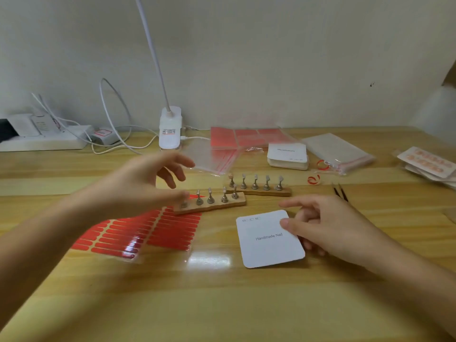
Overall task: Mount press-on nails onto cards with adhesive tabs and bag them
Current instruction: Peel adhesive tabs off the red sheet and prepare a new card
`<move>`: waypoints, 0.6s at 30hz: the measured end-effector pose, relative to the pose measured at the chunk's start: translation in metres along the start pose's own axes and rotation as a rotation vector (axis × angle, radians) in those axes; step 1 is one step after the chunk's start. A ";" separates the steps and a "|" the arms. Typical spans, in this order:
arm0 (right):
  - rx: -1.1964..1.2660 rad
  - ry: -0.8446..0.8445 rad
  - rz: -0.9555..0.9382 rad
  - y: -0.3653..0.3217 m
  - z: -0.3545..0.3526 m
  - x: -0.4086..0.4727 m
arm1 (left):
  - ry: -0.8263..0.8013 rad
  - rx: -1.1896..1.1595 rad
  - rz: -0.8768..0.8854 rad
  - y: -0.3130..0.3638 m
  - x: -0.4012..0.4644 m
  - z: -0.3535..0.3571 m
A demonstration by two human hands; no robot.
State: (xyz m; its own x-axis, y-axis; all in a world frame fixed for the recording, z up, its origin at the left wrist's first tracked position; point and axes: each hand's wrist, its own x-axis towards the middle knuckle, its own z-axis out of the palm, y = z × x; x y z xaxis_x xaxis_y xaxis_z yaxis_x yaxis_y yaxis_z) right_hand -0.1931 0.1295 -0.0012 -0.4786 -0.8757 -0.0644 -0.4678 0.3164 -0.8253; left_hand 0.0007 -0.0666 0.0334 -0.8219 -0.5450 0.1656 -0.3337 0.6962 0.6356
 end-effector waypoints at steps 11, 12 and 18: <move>-0.417 0.162 -0.246 0.003 -0.014 0.027 | -0.040 0.155 -0.011 -0.030 -0.005 0.016; -0.447 0.194 -0.229 0.005 -0.019 0.032 | -0.045 0.172 -0.008 -0.030 -0.003 0.017; -0.559 0.081 -0.210 0.015 -0.028 0.052 | 0.021 0.090 0.077 -0.022 0.006 0.018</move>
State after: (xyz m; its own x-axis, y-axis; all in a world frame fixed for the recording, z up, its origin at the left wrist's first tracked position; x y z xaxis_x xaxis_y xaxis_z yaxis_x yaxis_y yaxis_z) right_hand -0.2457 0.0988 -0.0008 -0.3782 -0.9167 0.1290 -0.8679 0.3026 -0.3940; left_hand -0.0052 -0.0770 0.0070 -0.8373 -0.4973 0.2272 -0.3111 0.7751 0.5500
